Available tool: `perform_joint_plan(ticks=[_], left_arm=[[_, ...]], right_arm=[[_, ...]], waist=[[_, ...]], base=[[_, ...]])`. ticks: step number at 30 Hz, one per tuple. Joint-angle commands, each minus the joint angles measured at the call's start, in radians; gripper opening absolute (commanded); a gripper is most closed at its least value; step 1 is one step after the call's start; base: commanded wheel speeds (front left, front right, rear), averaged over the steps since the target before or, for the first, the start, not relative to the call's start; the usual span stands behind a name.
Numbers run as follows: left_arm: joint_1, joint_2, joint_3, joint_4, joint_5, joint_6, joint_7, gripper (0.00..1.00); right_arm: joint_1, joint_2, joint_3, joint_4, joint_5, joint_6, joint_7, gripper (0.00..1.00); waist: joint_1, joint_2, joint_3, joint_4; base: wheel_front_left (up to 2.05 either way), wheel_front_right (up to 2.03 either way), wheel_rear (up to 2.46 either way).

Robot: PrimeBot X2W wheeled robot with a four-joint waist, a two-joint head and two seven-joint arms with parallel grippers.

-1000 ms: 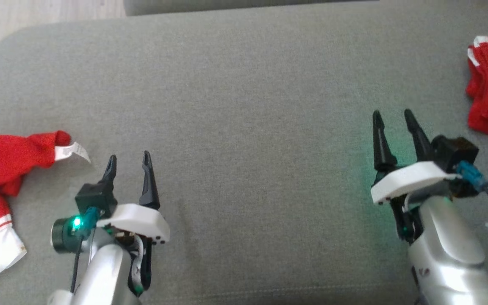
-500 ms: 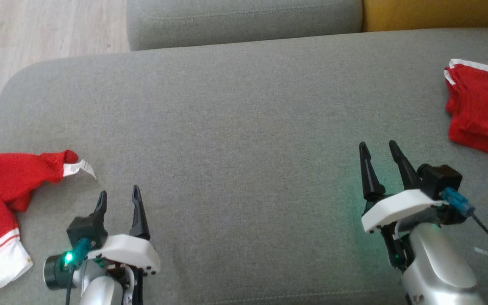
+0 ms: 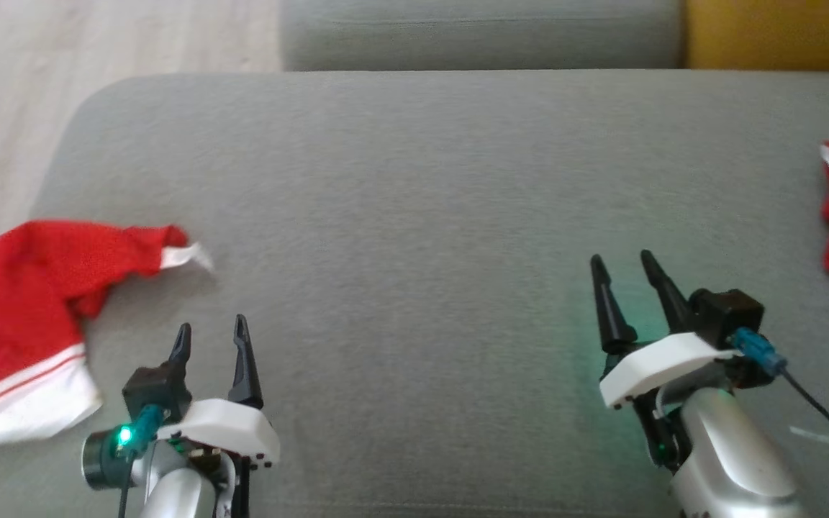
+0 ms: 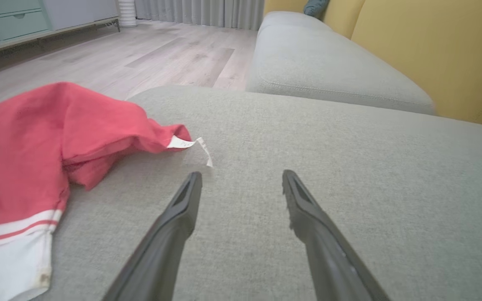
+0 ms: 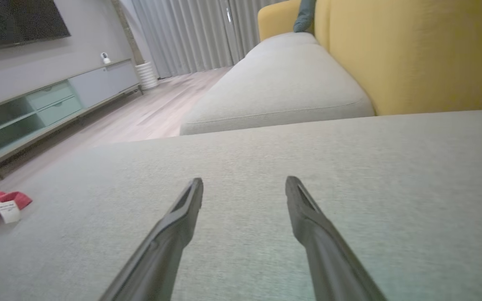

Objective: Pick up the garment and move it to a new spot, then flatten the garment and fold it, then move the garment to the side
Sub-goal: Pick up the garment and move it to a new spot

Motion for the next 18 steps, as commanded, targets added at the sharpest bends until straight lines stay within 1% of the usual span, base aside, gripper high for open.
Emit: perform_joint_plan(ticks=[1, 4, 5, 10, 11, 15, 18], left_arm=[[-0.043, 0.012, 0.031, -0.033, -0.001, 0.005, -0.005, 1.00], [-0.040, 0.012, 0.030, -0.031, -0.004, 0.008, -0.005, 1.00], [-0.036, 0.012, 0.033, -0.030, -0.005, 0.010, -0.005, 1.00], [-0.016, 0.012, 0.059, -0.027, -0.001, 0.011, -0.005, 1.00], [-0.006, 0.012, 0.075, -0.029, 0.002, 0.012, -0.005, 1.00], [0.020, 0.012, 0.116, -0.031, 0.004, 0.013, -0.005, 1.00], [0.033, 0.012, 0.153, -0.035, 0.002, 0.010, -0.005, 1.00]], right_arm=[[-0.024, 0.010, 0.029, -0.029, 0.005, 0.007, -0.011, 1.00], [-0.026, 0.010, 0.053, -0.025, 0.015, 0.007, -0.011, 1.00], [-0.026, 0.010, 0.067, -0.023, 0.020, 0.007, -0.011, 1.00], [-0.020, 0.010, 0.089, -0.016, 0.031, 0.007, -0.011, 1.00], [-0.018, 0.010, 0.099, -0.016, 0.036, 0.007, -0.011, 1.00], [-0.011, 0.010, 0.118, -0.010, 0.050, 0.007, -0.011, 1.00], [-0.014, 0.010, 0.138, -0.007, 0.057, 0.007, -0.011, 1.00]], waist=[[0.0001, 0.0000, 0.004, 0.050], [0.0001, 0.0000, 0.002, 0.120], [0.0001, 0.0000, 0.002, 0.168], [0.0001, 0.0000, -0.003, 0.290], [0.0001, 0.0000, -0.003, 0.328], [0.0001, 0.0000, -0.009, 0.383], [0.0001, 0.0000, -0.005, 0.400]], base=[[0.00, 0.00, 0.00], [0.00, 0.00, 0.00], [0.00, 0.00, 0.00], [0.00, 0.00, 0.00], [0.00, 0.00, 0.00], [0.00, 0.00, 0.00], [0.00, 0.00, 0.00]])
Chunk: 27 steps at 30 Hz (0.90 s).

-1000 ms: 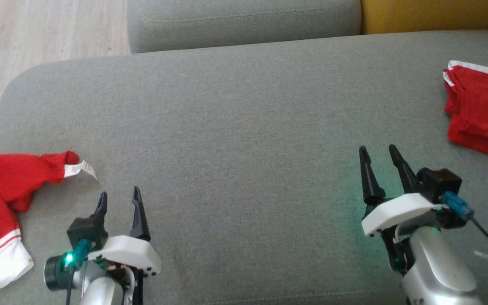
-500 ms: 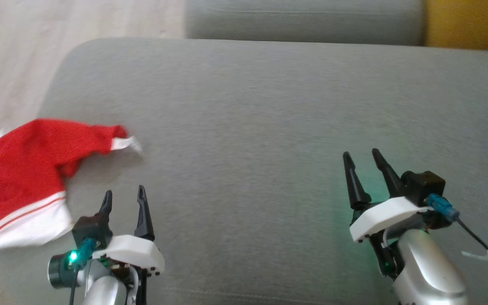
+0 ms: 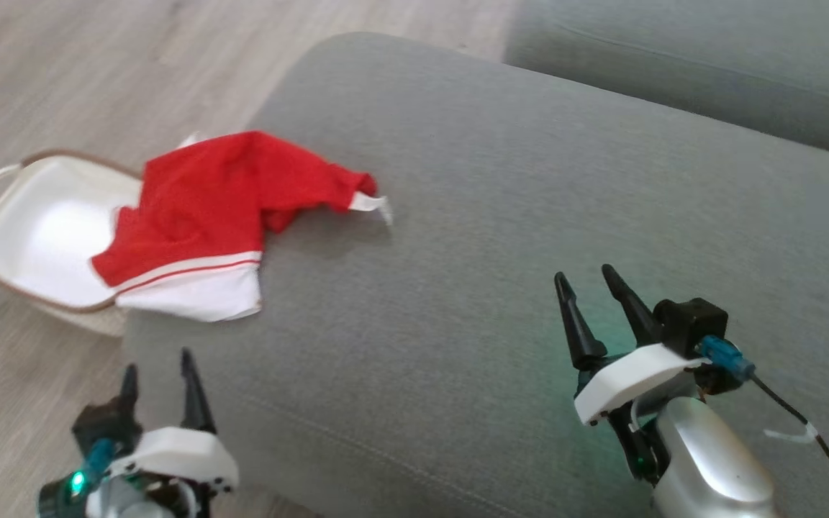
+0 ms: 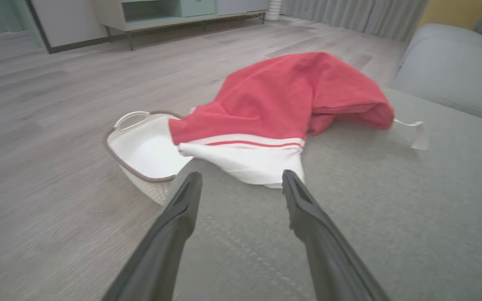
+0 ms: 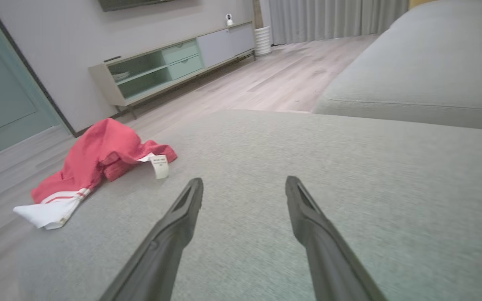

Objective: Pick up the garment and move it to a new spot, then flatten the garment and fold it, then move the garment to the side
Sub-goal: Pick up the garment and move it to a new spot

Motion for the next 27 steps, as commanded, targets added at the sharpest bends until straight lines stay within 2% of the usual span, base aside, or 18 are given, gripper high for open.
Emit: perform_joint_plan(ticks=[1, 6, 13, 20, 27], left_arm=[[-0.029, 0.011, 0.053, -0.036, 0.005, -0.001, -0.005, 1.00], [-0.043, 0.011, 0.102, -0.035, -0.007, -0.017, -0.005, 1.00], [-0.171, 0.011, 0.170, 0.000, -0.042, -0.065, -0.005, 1.00], [-0.332, 0.015, 0.228, 0.110, 0.004, -0.121, -0.005, 1.00], [-0.445, 0.053, 0.270, 0.272, 0.021, -0.144, -0.005, 1.00]], right_arm=[[-0.018, 0.010, 0.026, -0.026, 0.010, 0.007, -0.011, 1.00], [-0.042, 0.010, 0.042, -0.030, 0.003, 0.007, -0.011, 1.00], [-0.109, 0.010, 0.049, -0.064, -0.037, 0.007, -0.011, 1.00], [-0.160, 0.010, 0.050, -0.117, -0.103, 0.007, -0.011, 1.00], [-0.182, 0.010, 0.046, -0.175, -0.137, 0.007, 0.000, 1.00]], waist=[[0.0000, 0.0000, 0.004, 0.025], [0.0000, 0.0000, 0.043, 0.002], [0.0000, 0.0000, 0.170, -0.065], [0.0000, 0.0000, 0.270, -0.119], [0.0000, 0.0000, 0.325, -0.160]], base=[[0.00, 0.00, 0.00], [0.00, 0.00, 0.00], [0.00, 0.00, 0.00], [0.00, 0.00, 0.00], [0.00, 0.00, 0.00]])
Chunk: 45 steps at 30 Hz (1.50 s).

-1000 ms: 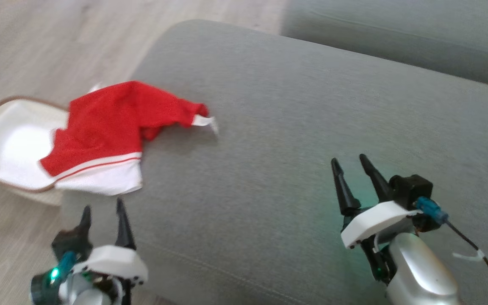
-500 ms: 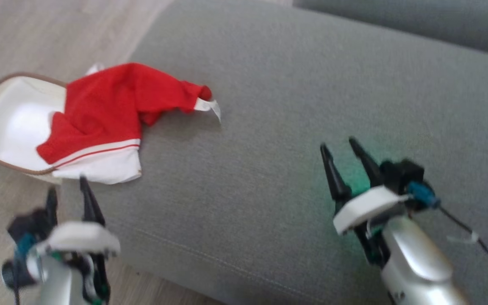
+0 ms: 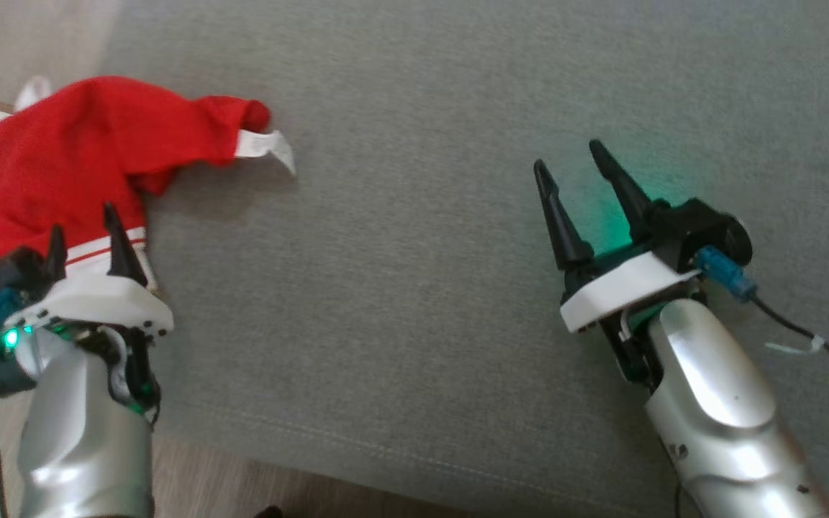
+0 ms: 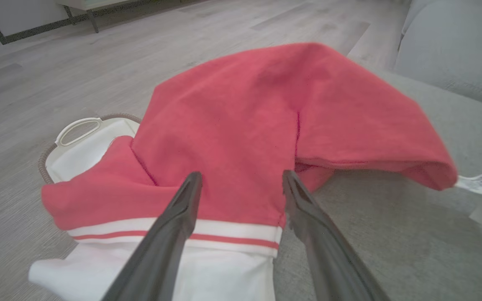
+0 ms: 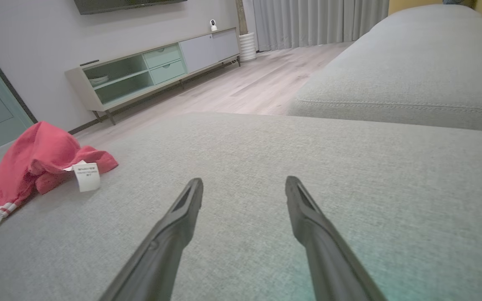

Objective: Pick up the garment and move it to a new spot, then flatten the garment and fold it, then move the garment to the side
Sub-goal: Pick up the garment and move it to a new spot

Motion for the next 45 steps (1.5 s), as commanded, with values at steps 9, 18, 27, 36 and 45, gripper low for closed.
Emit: perform_joint_plan(ticks=[9, 18, 27, 36, 45], left_arm=[[-0.118, 0.081, 0.060, 0.245, 0.004, -0.013, -0.005, 1.00], [-0.167, 0.128, 0.071, 0.282, 0.011, -0.030, -0.005, 0.00], [-0.230, 0.172, 0.046, -0.006, 0.084, -0.078, -0.005, 0.00], [-0.275, 0.091, -0.081, -0.165, 0.146, -0.115, -0.005, 0.00], [-0.266, 0.019, -0.218, -0.202, 0.147, -0.137, -0.005, 0.00]], right_arm=[[-0.022, 0.014, -0.011, -0.076, -0.022, 0.007, 0.022, 1.00], [-0.015, 0.014, -0.026, -0.071, -0.006, 0.007, 0.017, 1.00], [-0.013, 0.014, -0.007, -0.033, 0.070, 0.007, -0.006, 1.00], [-0.014, 0.014, 0.028, -0.028, 0.149, 0.007, -0.013, 1.00], [-0.016, 0.014, 0.071, -0.064, 0.207, 0.007, -0.013, 1.00]], waist=[[-0.0002, 0.0000, 0.056, -0.063], [-0.0002, 0.0000, 0.030, -0.088], [-0.0002, 0.0000, -0.048, -0.155], [-0.0002, 0.0000, -0.092, -0.328], [-0.0002, 0.0000, -0.080, -0.516]], base=[[0.00, 0.00, 0.00], [0.00, 0.00, 0.00], [0.00, 0.00, 0.00], [0.00, 0.00, 0.00], [0.00, 0.00, 0.00]])
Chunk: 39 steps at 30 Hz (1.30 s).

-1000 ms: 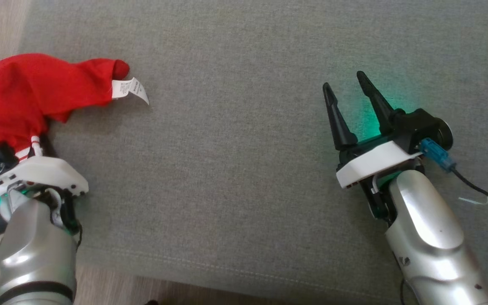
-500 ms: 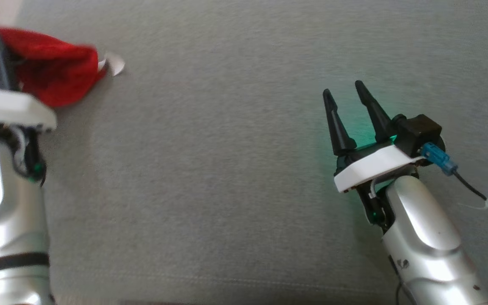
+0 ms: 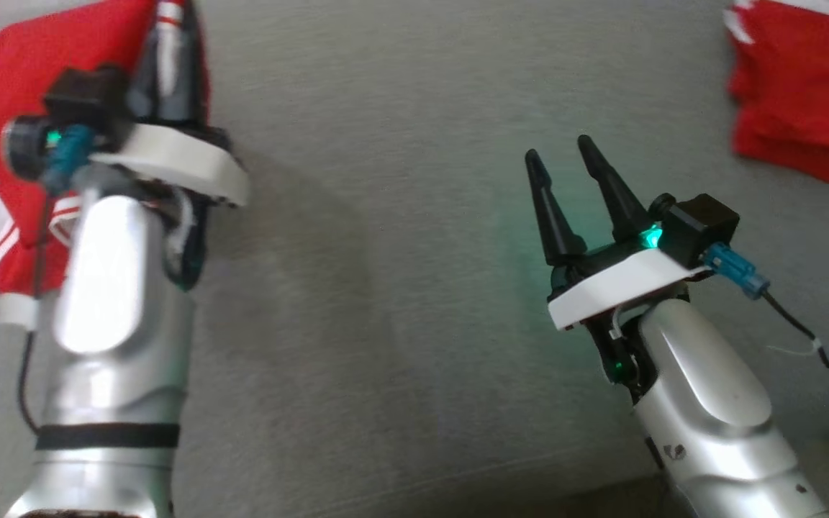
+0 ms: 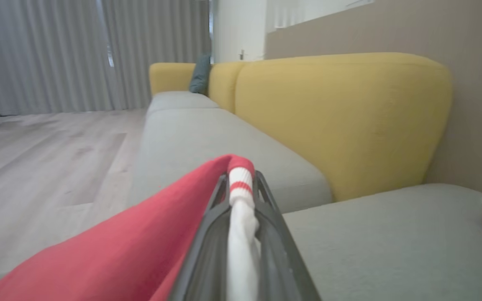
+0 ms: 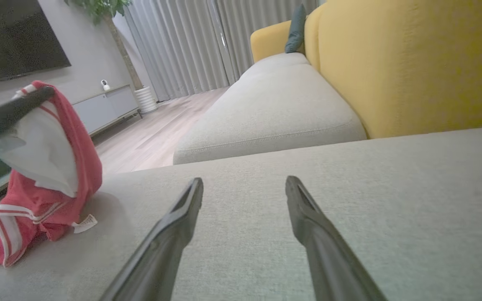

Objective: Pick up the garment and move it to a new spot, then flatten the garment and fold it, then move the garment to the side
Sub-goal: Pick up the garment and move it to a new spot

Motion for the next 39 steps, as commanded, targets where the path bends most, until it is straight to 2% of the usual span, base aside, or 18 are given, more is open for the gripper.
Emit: perform_joint_plan(ticks=[1, 4, 6, 10, 13, 14, 15, 16, 24, 31, 39], left_arm=[[-0.021, 0.018, 0.015, -0.038, -0.003, -0.003, -0.005, 0.00], [-0.027, 0.008, -0.049, -0.032, -0.027, -0.007, -0.005, 0.00], [-0.024, 0.005, -0.139, -0.032, -0.087, -0.004, -0.005, 0.00], [-0.002, 0.004, -0.273, -0.036, -0.186, 0.047, -0.005, 0.00], [0.016, 0.004, -0.327, -0.024, -0.213, 0.092, -0.005, 0.00], [0.024, 0.004, -0.335, -0.020, -0.216, 0.104, -0.005, 0.22], [0.033, 0.004, -0.340, -0.015, -0.219, 0.115, -0.005, 0.90], [0.043, 0.004, -0.339, -0.010, -0.222, 0.126, -0.005, 1.00], [0.163, 0.005, -0.241, -0.024, -0.203, 0.185, -0.005, 1.00], [0.307, 0.005, -0.134, -0.076, -0.185, 0.204, -0.005, 1.00], [0.458, 0.004, -0.040, -0.151, -0.171, 0.217, -0.005, 1.00]], right_arm=[[-0.010, 0.015, 0.019, -0.035, 0.008, 0.007, -0.011, 1.00], [-0.009, 0.015, 0.033, -0.046, 0.026, 0.007, -0.011, 1.00], [-0.004, 0.015, 0.045, -0.054, 0.043, 0.007, -0.011, 1.00], [0.008, 0.015, 0.064, -0.056, 0.063, 0.007, -0.011, 1.00], [0.014, 0.015, 0.067, -0.055, 0.066, 0.007, -0.011, 1.00], [0.016, 0.015, 0.064, -0.054, 0.065, 0.007, -0.011, 1.00], [0.019, 0.015, 0.061, -0.052, 0.062, 0.007, -0.011, 1.00], [0.022, 0.015, 0.057, -0.050, 0.059, 0.007, -0.011, 1.00], [0.041, 0.015, 0.011, -0.033, 0.030, 0.007, -0.011, 1.00], [0.066, 0.015, -0.014, -0.011, 0.007, 0.007, -0.011, 1.00], [0.097, 0.015, -0.029, 0.023, -0.012, 0.007, -0.011, 1.00]], waist=[[0.0000, 0.0000, 0.006, -0.078], [0.0000, 0.0000, 0.011, -0.133], [0.0000, 0.0000, 0.011, -0.175], [0.0000, 0.0000, 0.004, -0.212], [0.0000, 0.0000, 0.002, -0.217], [0.0000, 0.0000, -0.001, -0.213], [0.0000, 0.0000, -0.002, -0.207], [0.0000, 0.0000, -0.005, -0.200], [0.0000, 0.0000, -0.033, -0.099], [0.0000, 0.0000, -0.072, -0.008], [0.0000, 0.0000, -0.129, 0.054]], base=[[0.00, 0.00, 0.00], [0.00, 0.00, 0.00], [0.00, 0.00, 0.00], [0.00, 0.00, 0.00], [0.00, 0.00, 0.00], [0.00, 0.00, 0.00], [0.00, 0.00, 0.00], [0.00, 0.00, 0.00], [0.00, 0.00, 0.00], [0.00, 0.00, 0.00], [0.00, 0.00, 0.00]])
